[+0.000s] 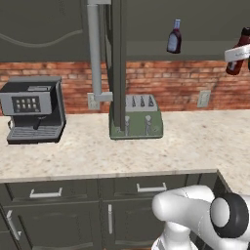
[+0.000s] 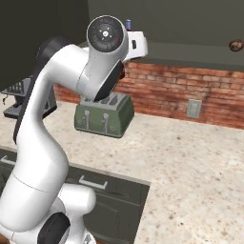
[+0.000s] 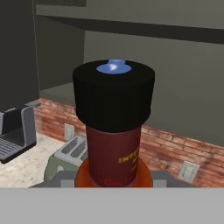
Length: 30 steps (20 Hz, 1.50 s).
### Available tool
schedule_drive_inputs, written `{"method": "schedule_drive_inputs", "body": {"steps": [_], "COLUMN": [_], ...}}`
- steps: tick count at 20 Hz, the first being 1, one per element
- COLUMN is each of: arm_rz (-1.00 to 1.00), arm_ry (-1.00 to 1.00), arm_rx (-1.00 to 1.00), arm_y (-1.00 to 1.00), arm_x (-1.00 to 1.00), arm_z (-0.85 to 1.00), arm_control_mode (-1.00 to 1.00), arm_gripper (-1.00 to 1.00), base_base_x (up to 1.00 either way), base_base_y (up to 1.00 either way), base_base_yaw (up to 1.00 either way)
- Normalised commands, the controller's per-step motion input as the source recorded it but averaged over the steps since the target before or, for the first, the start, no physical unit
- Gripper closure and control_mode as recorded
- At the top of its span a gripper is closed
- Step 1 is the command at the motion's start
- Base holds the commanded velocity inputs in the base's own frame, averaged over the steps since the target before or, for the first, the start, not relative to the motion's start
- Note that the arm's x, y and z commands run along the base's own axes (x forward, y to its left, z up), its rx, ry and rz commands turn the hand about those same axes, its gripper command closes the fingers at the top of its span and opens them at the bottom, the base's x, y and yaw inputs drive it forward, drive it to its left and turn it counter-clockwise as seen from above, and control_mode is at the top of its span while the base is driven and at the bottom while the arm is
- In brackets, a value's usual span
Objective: Pick the condiment bottle and condiment bottle from the counter and place them in the cabinet.
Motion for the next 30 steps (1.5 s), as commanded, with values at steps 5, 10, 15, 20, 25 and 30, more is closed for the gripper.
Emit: {"method": "schedule_drive_inputs", "body": {"steps": [5,10,15,20,25,30], "arm_rz": [0.00,0.00,0.00,0.00,0.00,0.00], "arm_ry": [0.00,0.00,0.00,0.00,0.00,0.00], "arm_rx": [0.00,0.00,0.00,0.00,0.00,0.00], "arm_y": [-0.05,-0.06,-0.07,-0.06,-0.07,-0.06], "arm_x": [0.24,0.20,0.15,0.18,0.25,0.27], "arm_z": [0.05,0.05,0.02,0.00,0.00,0.00], "arm_control_mode": [-1.00,-1.00,-1.00,-1.00,-1.00,-1.00], "arm_gripper": [1.00,1.00,1.00,1.00,1.00,1.00], "base_base_x": [0.00,0.00,0.00,0.00,0.00,0.00], "base_base_y": [0.00,0.00,0.00,0.00,0.00,0.00], "base_base_yaw": [0.00,0.00,0.00,0.00,0.00,0.00]}}
